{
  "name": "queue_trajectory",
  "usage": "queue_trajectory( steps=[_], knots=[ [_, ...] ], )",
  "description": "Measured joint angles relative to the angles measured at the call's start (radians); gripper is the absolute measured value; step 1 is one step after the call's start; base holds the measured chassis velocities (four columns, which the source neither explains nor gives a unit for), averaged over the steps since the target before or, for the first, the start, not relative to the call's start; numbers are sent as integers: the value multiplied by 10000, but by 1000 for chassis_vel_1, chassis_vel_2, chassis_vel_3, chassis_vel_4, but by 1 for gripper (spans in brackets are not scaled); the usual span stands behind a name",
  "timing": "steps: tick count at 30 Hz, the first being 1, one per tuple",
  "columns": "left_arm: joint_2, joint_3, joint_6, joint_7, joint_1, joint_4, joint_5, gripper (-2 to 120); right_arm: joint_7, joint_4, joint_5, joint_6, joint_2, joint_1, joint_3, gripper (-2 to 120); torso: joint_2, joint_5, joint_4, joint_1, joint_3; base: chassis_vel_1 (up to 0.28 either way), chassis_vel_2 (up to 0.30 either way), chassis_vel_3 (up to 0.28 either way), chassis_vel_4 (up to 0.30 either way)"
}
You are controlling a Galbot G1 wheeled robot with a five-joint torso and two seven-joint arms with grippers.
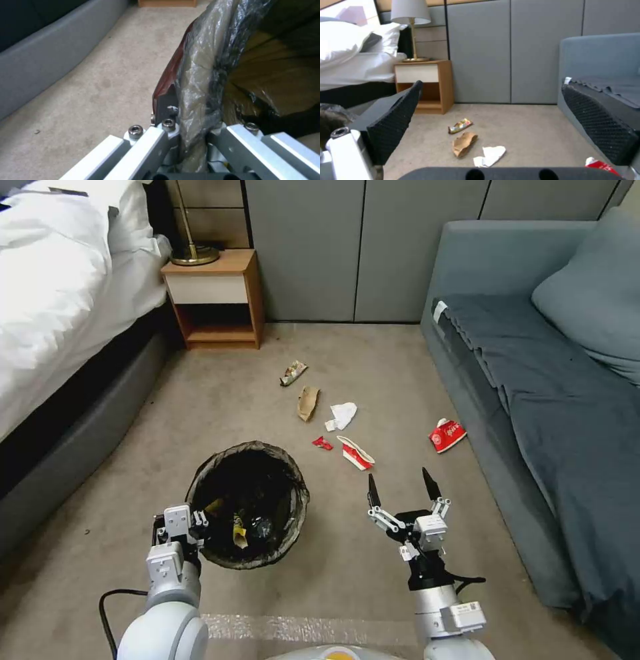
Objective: Pick up the trash bin, then pick up the garbage from the floor and place it into the trash bin.
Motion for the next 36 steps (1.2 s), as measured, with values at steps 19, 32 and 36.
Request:
queue_trajectory(
  steps=[19,32,36],
  knots=[
    [27,-38,44,-6,-11,-119,-160,0,-208,55,-33,-18,2,-17,-67,100,0,0,-2,0,0,-73,-82,-84,-83],
    [1,-42,-89,39,-95,-73,-187,0,-232,-14,-103,-204,24,48,-64,100,0,0,1,0,0,-15,-18,-17,-12],
    [2,-36,-89,41,-99,-71,-195,0,-232,-78,-197,-180,46,65,-23,100,0,0,1,0,0,0,0,0,0]
  ],
)
